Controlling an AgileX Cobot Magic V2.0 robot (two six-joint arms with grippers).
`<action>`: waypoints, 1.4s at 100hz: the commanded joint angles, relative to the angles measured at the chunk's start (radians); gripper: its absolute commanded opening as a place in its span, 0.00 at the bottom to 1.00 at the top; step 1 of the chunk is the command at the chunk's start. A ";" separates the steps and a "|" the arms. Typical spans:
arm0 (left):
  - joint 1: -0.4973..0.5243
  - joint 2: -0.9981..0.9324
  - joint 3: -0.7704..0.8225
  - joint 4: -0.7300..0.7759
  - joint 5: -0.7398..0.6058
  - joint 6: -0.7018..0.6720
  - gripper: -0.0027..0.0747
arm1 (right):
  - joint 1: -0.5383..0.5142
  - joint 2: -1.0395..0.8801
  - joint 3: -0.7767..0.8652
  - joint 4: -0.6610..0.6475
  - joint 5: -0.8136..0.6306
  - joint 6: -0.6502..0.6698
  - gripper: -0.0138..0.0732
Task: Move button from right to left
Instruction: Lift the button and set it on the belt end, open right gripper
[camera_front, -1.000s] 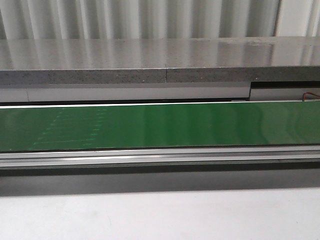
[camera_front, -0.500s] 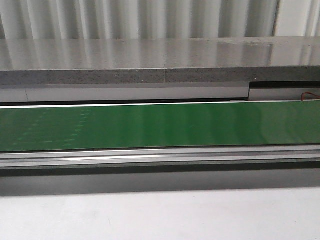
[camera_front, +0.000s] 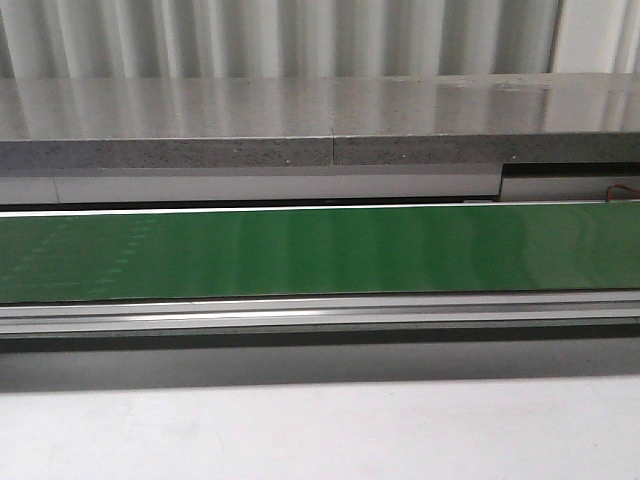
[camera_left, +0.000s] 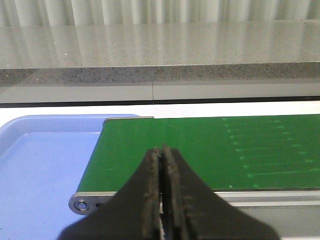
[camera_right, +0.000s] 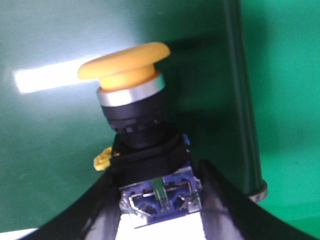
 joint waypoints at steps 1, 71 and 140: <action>-0.006 -0.032 0.039 -0.007 -0.084 -0.011 0.01 | -0.002 -0.028 -0.022 0.001 -0.026 -0.006 0.36; -0.006 -0.032 0.039 -0.007 -0.084 -0.011 0.01 | 0.055 -0.292 -0.022 -0.012 -0.040 -0.105 0.39; -0.006 -0.032 0.039 -0.007 -0.084 -0.011 0.01 | 0.240 -0.722 0.232 -0.038 -0.253 -0.132 0.08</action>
